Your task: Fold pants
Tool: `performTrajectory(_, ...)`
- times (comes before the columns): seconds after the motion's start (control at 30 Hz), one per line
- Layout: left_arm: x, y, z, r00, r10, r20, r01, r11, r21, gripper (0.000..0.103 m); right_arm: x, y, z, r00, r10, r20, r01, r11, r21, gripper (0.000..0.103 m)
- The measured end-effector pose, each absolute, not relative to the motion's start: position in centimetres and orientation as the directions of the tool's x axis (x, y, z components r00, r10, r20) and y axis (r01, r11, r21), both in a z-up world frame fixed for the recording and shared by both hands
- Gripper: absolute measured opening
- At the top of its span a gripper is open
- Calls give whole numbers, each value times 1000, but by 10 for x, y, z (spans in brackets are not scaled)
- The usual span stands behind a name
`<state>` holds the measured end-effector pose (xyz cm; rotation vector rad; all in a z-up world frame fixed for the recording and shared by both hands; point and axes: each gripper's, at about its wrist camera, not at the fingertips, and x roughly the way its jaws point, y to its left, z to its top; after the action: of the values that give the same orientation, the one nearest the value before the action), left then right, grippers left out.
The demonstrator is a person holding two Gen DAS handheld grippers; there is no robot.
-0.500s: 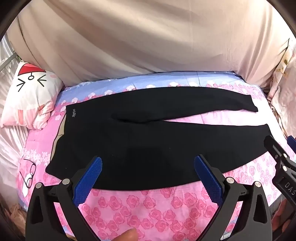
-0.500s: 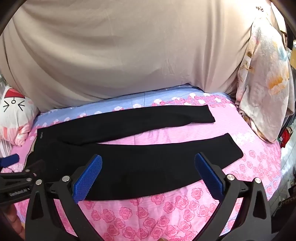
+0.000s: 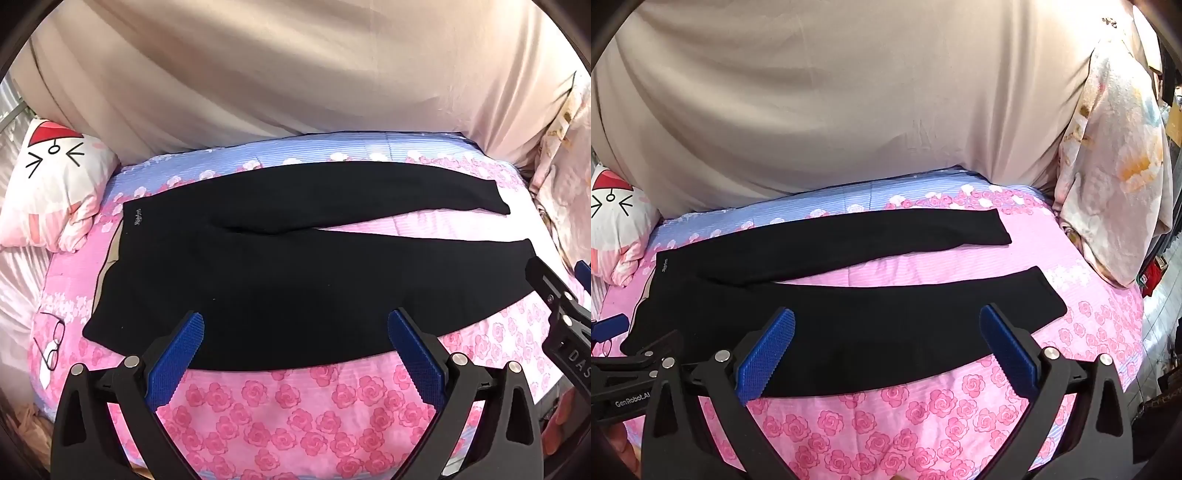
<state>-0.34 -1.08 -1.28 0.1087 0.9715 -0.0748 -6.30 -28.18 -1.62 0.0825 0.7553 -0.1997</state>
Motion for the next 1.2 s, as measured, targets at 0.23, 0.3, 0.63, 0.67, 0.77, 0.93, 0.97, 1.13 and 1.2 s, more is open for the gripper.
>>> performTrajectory(0.23,-1,-9,-9,574,-18,-818,112,992,56,98,-60,-280,-19,682,-190,-707,245,969,-24,98)
performTrajectory(0.3,1,-8,-9,571,-20,-821,105,993,49,98,-59,-279,-20,680,-190,-708,246,969,-23,98)
performTrajectory(0.63,4,-3,-9,568,-23,-823,94,995,37,98,-54,-274,-24,679,-120,-724,194,981,19,98)
performTrajectory(0.67,4,-2,-9,568,-30,-823,93,995,28,98,-54,-273,-24,680,-115,-724,188,982,21,98)
performTrajectory(0.77,4,-2,-8,571,-25,-821,87,996,30,98,-54,-269,-23,681,-111,-724,176,984,14,98)
performTrajectory(0.93,4,-1,-7,572,-20,-820,84,996,34,98,-53,-267,-23,684,-108,-721,167,986,11,98)
performTrajectory(0.97,4,-1,-7,572,-22,-820,85,996,32,98,-53,-267,-23,684,-107,-721,167,986,12,98)
performTrajectory(1.13,5,-1,-6,574,-19,-819,81,996,33,98,-52,-266,-22,684,-104,-722,163,987,12,98)
performTrajectory(1.2,5,-1,-6,573,-19,-820,81,996,33,98,-50,-265,-22,684,-104,-722,160,987,9,98)
